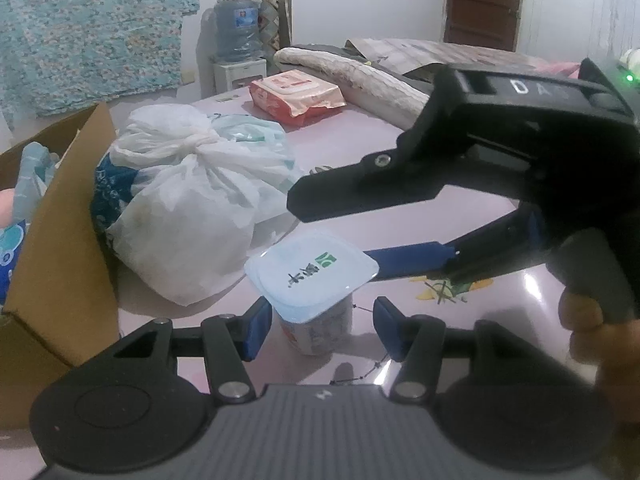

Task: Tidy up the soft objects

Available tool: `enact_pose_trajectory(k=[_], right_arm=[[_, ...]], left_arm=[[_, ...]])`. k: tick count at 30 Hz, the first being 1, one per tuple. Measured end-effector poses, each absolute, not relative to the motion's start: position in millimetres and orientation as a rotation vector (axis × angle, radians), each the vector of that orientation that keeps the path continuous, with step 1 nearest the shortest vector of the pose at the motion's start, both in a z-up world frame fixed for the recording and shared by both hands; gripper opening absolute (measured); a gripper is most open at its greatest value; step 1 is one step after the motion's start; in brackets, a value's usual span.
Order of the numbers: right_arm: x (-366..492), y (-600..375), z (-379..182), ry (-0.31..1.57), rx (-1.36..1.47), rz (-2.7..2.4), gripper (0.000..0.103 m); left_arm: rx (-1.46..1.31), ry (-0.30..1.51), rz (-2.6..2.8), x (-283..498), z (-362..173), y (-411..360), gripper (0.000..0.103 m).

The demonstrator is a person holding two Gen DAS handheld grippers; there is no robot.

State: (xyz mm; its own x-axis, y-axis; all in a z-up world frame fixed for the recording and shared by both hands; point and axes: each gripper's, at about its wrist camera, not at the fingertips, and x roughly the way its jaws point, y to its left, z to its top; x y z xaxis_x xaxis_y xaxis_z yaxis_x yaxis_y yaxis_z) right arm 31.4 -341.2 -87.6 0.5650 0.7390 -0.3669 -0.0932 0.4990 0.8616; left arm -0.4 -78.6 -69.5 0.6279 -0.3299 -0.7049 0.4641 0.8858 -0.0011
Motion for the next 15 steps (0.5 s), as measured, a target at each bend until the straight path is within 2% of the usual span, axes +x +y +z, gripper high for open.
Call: enact_pose_trajectory(k=[15], right_arm=[[31.2, -346.3, -96.3, 0.838, 0.931, 0.558, 0.073]], left_arm=[[0.191, 0.764, -0.459, 1.6, -72.5, -80.3, 0.057]])
